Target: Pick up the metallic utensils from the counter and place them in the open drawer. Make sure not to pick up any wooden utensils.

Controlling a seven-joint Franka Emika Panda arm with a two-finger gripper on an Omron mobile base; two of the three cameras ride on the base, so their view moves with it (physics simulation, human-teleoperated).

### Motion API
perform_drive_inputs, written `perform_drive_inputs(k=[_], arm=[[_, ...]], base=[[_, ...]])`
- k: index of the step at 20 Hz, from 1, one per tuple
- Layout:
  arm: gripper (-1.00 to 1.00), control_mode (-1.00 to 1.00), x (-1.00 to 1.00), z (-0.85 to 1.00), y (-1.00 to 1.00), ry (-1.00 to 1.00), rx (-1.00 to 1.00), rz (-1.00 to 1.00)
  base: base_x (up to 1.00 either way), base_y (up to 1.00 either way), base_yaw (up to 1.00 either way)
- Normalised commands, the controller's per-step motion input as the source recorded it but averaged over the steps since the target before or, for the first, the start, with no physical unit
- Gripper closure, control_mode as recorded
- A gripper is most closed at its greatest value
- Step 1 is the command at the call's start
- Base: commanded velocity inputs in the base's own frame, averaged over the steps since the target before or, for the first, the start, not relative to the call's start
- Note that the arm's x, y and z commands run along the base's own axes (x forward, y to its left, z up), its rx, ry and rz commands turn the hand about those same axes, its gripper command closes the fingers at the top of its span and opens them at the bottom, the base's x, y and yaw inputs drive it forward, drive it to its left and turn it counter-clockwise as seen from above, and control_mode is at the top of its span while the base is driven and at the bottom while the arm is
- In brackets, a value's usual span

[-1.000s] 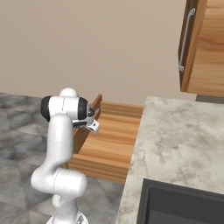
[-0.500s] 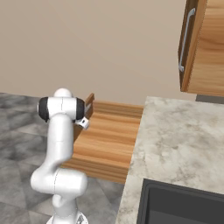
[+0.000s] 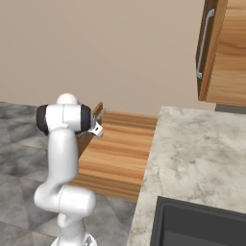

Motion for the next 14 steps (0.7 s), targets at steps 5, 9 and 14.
perform_drive_inputs(k=[5, 9, 14], arm=[[1.00, -1.00, -0.01, 0.17, -0.82, 0.08, -0.04, 0.00], [1.00, -1.00, 0.01, 0.06, -0.55, 0.27, -0.18, 0.00], [1.00, -1.00, 0.18, -0.03, -0.08, 0.46, -0.26, 0.00]], base=[[0.00, 0.00, 0.00], [0.00, 0.00, 0.00], [0.00, 0.00, 0.00]])
